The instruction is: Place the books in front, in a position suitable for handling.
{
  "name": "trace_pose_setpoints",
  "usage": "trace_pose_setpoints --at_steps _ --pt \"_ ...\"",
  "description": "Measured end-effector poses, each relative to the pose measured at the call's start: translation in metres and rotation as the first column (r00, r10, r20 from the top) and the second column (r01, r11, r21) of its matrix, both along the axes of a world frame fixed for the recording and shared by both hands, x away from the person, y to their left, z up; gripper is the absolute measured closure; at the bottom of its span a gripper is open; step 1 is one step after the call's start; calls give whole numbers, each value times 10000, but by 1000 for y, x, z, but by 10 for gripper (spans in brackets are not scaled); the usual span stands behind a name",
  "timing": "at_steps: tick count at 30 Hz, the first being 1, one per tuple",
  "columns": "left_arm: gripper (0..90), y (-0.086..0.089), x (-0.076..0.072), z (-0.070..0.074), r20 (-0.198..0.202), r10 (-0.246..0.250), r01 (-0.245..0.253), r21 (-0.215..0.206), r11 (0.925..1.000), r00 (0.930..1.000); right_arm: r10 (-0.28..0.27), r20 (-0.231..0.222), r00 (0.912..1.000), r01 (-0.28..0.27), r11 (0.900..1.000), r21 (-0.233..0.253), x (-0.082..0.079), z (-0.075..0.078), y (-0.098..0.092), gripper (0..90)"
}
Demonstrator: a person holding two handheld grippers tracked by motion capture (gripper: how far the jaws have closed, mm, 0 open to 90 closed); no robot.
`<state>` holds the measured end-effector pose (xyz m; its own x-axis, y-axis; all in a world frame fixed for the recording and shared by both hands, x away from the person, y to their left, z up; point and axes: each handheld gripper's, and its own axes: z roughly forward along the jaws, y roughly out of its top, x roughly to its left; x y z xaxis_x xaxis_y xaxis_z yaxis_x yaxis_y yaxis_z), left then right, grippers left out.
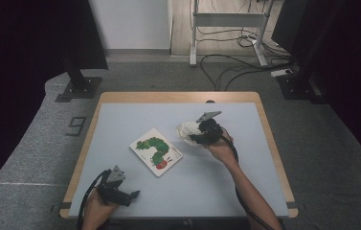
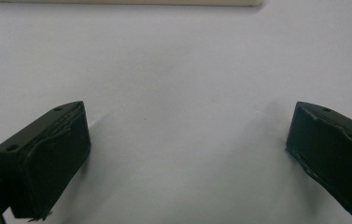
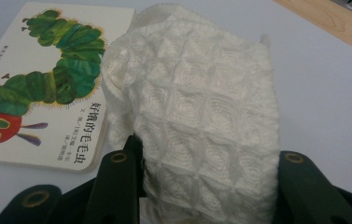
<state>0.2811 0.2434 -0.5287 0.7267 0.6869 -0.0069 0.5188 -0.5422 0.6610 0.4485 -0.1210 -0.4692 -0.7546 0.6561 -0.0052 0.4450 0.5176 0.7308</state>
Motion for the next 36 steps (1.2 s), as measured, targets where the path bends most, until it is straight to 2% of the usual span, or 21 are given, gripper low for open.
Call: trace_pose_setpoints --at_steps 12,36 --pt "0 0 0 0 -7 -2 2 3 10000 10000 42 164 9999 -44 9999 112 -17 11 -20 579" --pt "0 0 0 0 3 8 -8 1 10000 10000 -676 468 9966 664 9974 280 -55 21 -89 579"
